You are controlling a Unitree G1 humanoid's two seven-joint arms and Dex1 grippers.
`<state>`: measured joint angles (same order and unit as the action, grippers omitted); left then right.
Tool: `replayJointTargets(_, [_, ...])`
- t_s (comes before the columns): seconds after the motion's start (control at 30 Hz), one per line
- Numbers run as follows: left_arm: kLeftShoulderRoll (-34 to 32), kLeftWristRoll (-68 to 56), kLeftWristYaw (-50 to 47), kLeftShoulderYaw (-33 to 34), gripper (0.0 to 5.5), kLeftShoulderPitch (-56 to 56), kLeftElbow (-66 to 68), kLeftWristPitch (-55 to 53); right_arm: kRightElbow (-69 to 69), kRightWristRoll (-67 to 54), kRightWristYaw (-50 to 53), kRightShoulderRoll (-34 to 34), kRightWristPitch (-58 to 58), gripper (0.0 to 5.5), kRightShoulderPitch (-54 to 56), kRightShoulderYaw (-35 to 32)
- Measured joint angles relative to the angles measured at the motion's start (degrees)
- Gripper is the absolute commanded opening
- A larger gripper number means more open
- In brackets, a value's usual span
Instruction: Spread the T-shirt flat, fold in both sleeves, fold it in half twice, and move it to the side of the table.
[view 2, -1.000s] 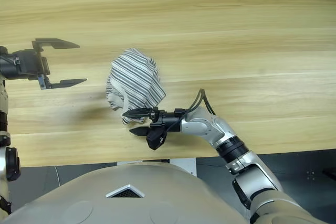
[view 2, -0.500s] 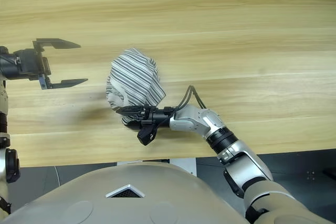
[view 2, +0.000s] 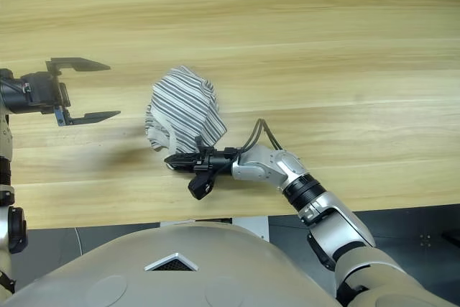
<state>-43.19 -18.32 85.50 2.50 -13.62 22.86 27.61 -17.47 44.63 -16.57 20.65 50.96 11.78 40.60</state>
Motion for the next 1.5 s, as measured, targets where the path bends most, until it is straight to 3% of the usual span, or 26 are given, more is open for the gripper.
replayJointTargets(0.27, [-0.1, 0.5, -1.0, 0.0, 4.19, 0.0, -1.4, -0.4, 0.5, -0.6, 0.3, 0.1, -0.3, 0.13, 0.2, 0.6])
replayJointTargets(0.37, [-0.1, 0.5, -1.1, 0.0, 4.19, 0.3, -1.9, -0.6, 3.2, -9.3, -4.1, 1.6, -1.6, 0.13, -0.9, 0.0])
replayJointTargets(0.53, [-0.1, 0.5, -1.9, 0.0, 4.19, 1.2, -1.2, 0.1, 10.6, -29.5, -11.3, 6.3, -8.6, 0.13, 4.9, -10.2])
replayJointTargets(0.63, [0.4, 0.6, -3.7, 0.0, 4.19, 1.9, -0.7, 0.8, 11.2, -35.7, -14.4, 8.7, -12.0, 0.13, 9.0, -15.6])
replayJointTargets(0.87, [2.0, 0.4, -5.2, -0.2, 4.19, 2.7, -3.0, 1.1, 2.2, -40.0, -18.5, 11.8, -13.6, 0.13, 15.1, -23.0])
replayJointTargets(1.07, [8.0, -1.9, -8.4, -4.1, 4.19, 7.0, -11.0, -3.4, -2.7, -40.9, -19.2, 11.7, -13.6, 0.13, 20.9, -26.6])
replayJointTargets(1.2, [17.4, 4.9, -23.4, -9.4, 4.19, 10.2, -16.7, -10.2, -7.7, -41.0, -19.8, 10.8, -13.9, 0.13, 26.8, -28.0])
replayJointTargets(1.3, [22.8, 9.7, -33.0, -14.1, 4.66, 14.2, -23.9, -15.9, -10.4, -40.9, -20.1, 10.3, -13.8, 0.10, 27.8, -28.2])
replayJointTargets(1.5, [31.4, 19.8, -49.0, -20.9, 4.66, 19.4, -34.4, -19.5, -13.2, -40.7, -20.7, 8.2, -13.6, 0.10, 28.3, -28.2])
